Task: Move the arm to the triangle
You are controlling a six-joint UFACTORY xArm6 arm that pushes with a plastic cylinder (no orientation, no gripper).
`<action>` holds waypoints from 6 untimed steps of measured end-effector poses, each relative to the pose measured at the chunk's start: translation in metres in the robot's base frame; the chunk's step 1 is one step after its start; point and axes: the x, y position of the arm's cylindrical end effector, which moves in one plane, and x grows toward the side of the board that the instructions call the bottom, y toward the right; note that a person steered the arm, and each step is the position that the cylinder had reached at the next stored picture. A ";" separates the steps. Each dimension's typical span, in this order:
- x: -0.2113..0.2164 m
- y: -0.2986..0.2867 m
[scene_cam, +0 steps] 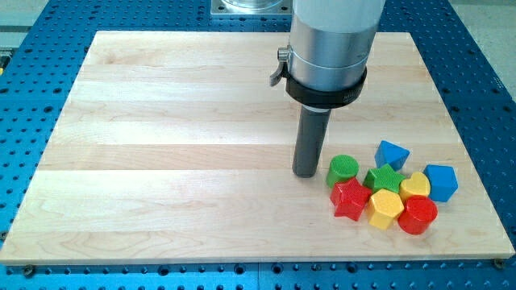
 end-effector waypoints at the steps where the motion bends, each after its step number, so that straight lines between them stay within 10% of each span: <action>1: 0.000 0.000; 3: -0.028 -0.001; 6: -0.039 0.202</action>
